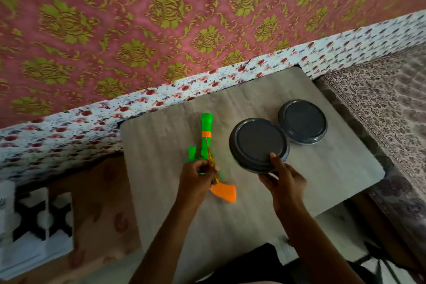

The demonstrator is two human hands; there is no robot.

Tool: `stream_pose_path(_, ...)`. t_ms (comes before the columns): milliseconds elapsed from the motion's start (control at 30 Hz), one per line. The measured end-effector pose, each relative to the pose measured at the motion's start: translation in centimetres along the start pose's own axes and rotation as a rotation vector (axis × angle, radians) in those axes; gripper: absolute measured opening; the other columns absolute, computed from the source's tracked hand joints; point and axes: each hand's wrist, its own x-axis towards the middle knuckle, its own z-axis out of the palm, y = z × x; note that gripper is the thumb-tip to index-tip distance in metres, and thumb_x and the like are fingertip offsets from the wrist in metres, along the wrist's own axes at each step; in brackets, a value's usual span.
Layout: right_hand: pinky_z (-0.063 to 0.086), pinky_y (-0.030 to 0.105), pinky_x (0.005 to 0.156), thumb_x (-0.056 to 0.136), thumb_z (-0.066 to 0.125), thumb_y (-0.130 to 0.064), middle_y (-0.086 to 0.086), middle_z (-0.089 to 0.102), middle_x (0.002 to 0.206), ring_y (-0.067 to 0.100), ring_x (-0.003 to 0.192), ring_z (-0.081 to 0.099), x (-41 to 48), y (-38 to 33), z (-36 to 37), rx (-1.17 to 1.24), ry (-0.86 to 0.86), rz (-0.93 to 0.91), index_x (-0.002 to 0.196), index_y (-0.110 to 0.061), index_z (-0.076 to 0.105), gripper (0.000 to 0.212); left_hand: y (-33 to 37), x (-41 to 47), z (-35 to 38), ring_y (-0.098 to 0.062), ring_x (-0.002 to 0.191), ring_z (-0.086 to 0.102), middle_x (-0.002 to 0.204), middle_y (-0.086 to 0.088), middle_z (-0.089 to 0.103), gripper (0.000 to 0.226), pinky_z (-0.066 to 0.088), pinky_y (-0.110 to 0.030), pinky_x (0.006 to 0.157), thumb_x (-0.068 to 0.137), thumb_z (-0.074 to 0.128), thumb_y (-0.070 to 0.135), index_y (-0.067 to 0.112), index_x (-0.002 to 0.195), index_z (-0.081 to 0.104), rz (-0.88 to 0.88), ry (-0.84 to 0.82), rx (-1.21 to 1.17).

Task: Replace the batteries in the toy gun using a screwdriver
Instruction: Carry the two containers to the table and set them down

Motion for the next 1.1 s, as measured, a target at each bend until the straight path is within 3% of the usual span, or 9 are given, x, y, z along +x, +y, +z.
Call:
stream_pose_path(167, 0.065, 0.039, 0.080, 0.087, 0.079, -0.020, 0.017, 0.077, 0.100, 0.028, 0.089, 0.078, 7.6, -3.4, -3.1, -0.067, -0.088, 0.034, 0.111, 0.002, 0.070, 0.034, -0.3, 2.8, 9.2, -0.005, 0.040, 0.050, 0.048, 0.006, 0.057, 0.025, 0.045, -0.021, 0.042, 0.091, 0.068, -0.004, 0.011, 0.072, 0.062, -0.110, 0.063, -0.052)
stream_pose_path(333, 0.064, 0.041, 0.081, 0.087, 0.080, -0.022, 0.015, 0.078, 0.100, 0.031, 0.091, 0.078, 12.1, -5.9, -6.8, -0.095, -0.156, 0.081, 0.113, 0.001, 0.070, 0.036, -1.1, 4.7, 16.6, -0.006, 0.034, 0.050, 0.041, 0.004, 0.056, 0.027, 0.043, -0.019, 0.040, 0.092, 0.062, -0.008, 0.010, 0.073, 0.062, -0.203, 0.097, -0.012)
stream_pose_path(400, 0.064, 0.042, 0.083, 0.088, 0.079, -0.022, 0.014, 0.078, 0.098, 0.032, 0.092, 0.077, 12.9, -6.6, -8.6, -0.087, -0.149, 0.091, 0.112, 0.001, 0.071, 0.035, -1.5, 4.9, 18.6, -0.010, 0.038, 0.054, 0.043, 0.003, 0.058, 0.028, 0.047, -0.020, 0.043, 0.090, 0.064, -0.007, 0.013, 0.071, 0.065, -0.234, 0.116, 0.019)
stream_pose_path(500, 0.064, 0.043, 0.084, 0.087, 0.080, -0.022, 0.016, 0.077, 0.099, 0.035, 0.093, 0.077, 13.9, -7.3, -11.2, -0.046, -0.106, 0.112, 0.111, 0.002, 0.071, 0.035, -2.1, 4.7, 20.7, -0.025, 0.054, 0.060, 0.049, -0.003, 0.062, 0.028, 0.058, -0.037, 0.063, 0.088, 0.069, -0.001, 0.015, 0.065, 0.068, -0.275, 0.130, 0.047)
stream_pose_path(633, 0.063, 0.046, 0.087, 0.086, 0.080, -0.019, 0.011, 0.076, 0.090, 0.036, 0.092, 0.076, 14.8, -8.0, -14.0, -0.001, -0.062, 0.117, 0.101, 0.004, 0.072, 0.028, -2.7, 4.1, 22.2, -0.027, 0.060, 0.063, 0.057, -0.010, 0.065, 0.028, 0.061, -0.050, 0.071, 0.088, 0.074, 0.005, 0.013, 0.062, 0.066, -0.288, 0.132, 0.118)
stream_pose_path(833, 0.062, 0.051, 0.087, 0.086, 0.082, -0.018, 0.014, 0.074, 0.091, 0.029, 0.084, 0.078, 16.3, -8.8, -16.6, 0.022, 0.030, 0.105, 0.088, 0.003, 0.071, 0.024, -2.5, 3.5, 24.0, -0.029, 0.065, 0.065, 0.067, -0.013, 0.066, 0.020, 0.064, -0.051, 0.071, 0.090, 0.073, 0.010, 0.013, 0.072, 0.066, -0.286, 0.152, 0.150)
stream_pose_path(967, 0.061, 0.052, 0.089, 0.087, 0.080, -0.018, 0.014, 0.073, 0.096, 0.028, 0.088, 0.076, 17.9, -10.8, -16.7, 0.070, 0.064, 0.090, 0.086, 0.001, 0.070, 0.022, -1.3, 4.5, 25.5, -0.028, 0.070, 0.064, 0.073, -0.014, 0.069, 0.018, 0.060, -0.047, 0.075, 0.092, 0.071, 0.015, 0.018, 0.075, 0.068, -0.236, 0.096, 0.152)
stream_pose_path(1100, 0.061, 0.053, 0.088, 0.087, 0.081, -0.018, 0.015, 0.071, 0.095, 0.034, 0.099, 0.073, 20.6, -13.5, -15.5, 0.107, 0.078, 0.049, 0.085, -0.001, 0.068, 0.022, 0.3, 5.3, 26.8, -0.020, 0.058, 0.059, 0.063, -0.004, 0.065, 0.014, 0.056, -0.039, 0.071, 0.093, 0.071, 0.016, 0.006, 0.084, 0.073, -0.203, 0.090, 0.134)
